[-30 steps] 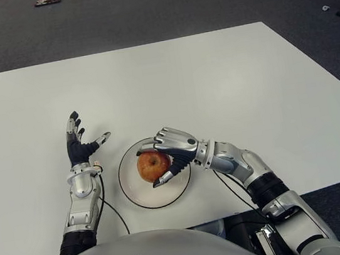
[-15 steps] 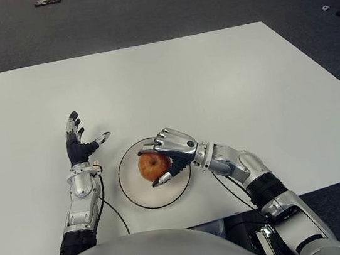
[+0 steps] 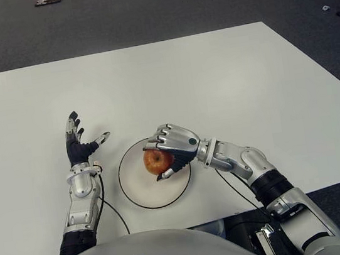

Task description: Put the apples into the plate.

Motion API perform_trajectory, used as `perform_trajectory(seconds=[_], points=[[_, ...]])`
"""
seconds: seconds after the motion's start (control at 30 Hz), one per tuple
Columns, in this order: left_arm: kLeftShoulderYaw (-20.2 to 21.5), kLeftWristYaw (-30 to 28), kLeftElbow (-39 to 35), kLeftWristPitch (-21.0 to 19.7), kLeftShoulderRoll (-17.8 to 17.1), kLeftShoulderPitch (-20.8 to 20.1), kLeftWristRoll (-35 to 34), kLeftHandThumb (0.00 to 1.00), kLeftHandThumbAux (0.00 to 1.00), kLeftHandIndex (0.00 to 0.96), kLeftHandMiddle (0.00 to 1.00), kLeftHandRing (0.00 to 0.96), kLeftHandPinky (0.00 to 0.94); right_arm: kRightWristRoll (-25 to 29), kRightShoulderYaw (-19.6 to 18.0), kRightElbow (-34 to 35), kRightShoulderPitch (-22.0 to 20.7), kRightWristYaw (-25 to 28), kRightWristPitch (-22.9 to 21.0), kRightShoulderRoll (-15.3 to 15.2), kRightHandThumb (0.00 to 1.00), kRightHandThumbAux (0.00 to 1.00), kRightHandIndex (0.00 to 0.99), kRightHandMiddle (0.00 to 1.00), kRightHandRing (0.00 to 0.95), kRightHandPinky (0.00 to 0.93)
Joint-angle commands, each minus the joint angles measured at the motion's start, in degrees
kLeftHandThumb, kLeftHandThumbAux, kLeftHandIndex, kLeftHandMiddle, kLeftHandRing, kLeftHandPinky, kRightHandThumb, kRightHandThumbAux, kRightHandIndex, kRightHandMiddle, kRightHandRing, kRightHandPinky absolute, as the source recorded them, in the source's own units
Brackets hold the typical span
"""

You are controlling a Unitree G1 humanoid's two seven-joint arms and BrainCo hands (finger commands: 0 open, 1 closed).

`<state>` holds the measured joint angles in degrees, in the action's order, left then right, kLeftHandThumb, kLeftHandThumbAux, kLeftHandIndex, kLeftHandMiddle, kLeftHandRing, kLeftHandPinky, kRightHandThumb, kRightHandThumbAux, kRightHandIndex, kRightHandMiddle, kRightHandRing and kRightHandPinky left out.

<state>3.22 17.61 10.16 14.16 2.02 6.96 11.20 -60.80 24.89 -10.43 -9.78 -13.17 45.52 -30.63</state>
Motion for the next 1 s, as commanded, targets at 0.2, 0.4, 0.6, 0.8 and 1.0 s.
perform_trajectory(seconds=[0.2,0.4,0.6,0.8,1.0], points=[[-0.21,0.2,0.57,-0.82,-0.18,-0.64,0.44,0.004,0.592,0.0,0.0,0.0,0.0,-2.68,1.76,0.19,-1.98,-6.06,-0.7,-1.2,0.212,0.252,0.001,0.001,0.001,0.0],[-0.18,0.26,0.86,-0.59,-0.37,-0.72,0.65,0.002,0.592,0.0,0.0,0.0,0.003,-2.78,2.37,0.36,-3.02,-6.87,-0.45,-1.95,0.203,0.194,0.0,0.0,0.0,0.0],[-0.02,0.17,1.47,-0.02,-0.51,-1.08,0.36,0.0,0.585,0.0,0.0,0.0,0.001,-3.52,3.22,0.08,-3.89,-8.71,-0.57,-2.42,0.171,0.177,0.0,0.0,0.0,0.0],[0.11,0.11,1.8,0.34,-0.54,-1.27,0.17,0.0,0.58,0.0,0.0,0.0,0.0,-4.32,4.01,0.19,-4.64,-9.98,-0.95,-3.04,0.144,0.182,0.0,0.0,0.0,0.0],[0.12,0.26,1.89,0.49,-0.57,-1.42,0.31,0.0,0.569,0.0,0.0,0.0,0.003,-5.02,4.54,0.26,-5.22,-10.81,-1.17,-3.46,0.126,0.196,0.0,0.0,0.0,0.0]])
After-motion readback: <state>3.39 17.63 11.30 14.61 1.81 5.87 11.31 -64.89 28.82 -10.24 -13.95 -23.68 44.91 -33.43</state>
